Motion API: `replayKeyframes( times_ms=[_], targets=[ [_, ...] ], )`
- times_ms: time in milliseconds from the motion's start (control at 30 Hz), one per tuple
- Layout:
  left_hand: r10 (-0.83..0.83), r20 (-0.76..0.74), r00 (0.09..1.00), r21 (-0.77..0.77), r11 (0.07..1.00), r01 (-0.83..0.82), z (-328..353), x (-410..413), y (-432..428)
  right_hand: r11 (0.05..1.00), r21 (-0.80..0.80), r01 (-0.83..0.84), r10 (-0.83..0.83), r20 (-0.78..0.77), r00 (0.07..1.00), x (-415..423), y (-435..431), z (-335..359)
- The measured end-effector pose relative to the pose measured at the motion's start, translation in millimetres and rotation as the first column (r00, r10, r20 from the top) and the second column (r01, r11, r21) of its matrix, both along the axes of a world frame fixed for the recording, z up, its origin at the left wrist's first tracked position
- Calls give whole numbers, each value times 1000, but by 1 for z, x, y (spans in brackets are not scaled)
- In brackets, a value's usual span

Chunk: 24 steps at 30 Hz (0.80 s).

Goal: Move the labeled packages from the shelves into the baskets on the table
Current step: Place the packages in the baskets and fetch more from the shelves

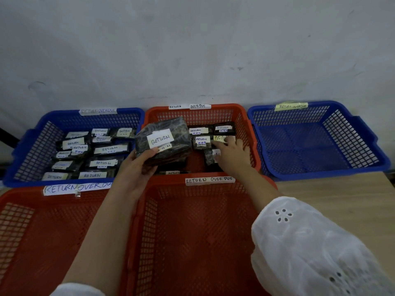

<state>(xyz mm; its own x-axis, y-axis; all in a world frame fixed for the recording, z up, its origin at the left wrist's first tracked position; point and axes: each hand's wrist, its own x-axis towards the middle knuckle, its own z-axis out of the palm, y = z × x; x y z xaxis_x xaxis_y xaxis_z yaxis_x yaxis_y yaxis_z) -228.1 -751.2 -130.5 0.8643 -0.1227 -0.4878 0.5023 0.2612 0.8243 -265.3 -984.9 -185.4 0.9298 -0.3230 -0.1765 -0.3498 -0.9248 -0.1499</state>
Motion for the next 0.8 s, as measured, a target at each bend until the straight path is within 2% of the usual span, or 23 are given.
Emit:
replayKeyframes(
  times_ms=[100,367,433,533,600,700,800],
  targets=[
    [-6,-2,1000,-7,1000,6,0,-1,3,1000,17,-25,26,-67,997,1,2,-4],
    [-31,-12,999,-13,999,31,-2,3,2,999,20,51,-49,-86,995,2,-2,1],
    [-71,-25,997,5,997,71,-4,3,-4,995,51,86,-86,-12,996,4,4,4],
    [-47,-20,999,46,998,48,-5,4,-6,974,200,105,-139,168,976,12,14,13],
    [17,-14,1000,32,999,-16,-4,9,1,965,261,23,-79,205,976,20,25,18],
    [73,-12,997,-1,997,-73,1,19,20,942,319,-104,49,176,983,36,44,20],
    [54,-1,999,19,998,-54,2,23,34,939,247,-240,225,86,971,51,66,12]
  ],
)
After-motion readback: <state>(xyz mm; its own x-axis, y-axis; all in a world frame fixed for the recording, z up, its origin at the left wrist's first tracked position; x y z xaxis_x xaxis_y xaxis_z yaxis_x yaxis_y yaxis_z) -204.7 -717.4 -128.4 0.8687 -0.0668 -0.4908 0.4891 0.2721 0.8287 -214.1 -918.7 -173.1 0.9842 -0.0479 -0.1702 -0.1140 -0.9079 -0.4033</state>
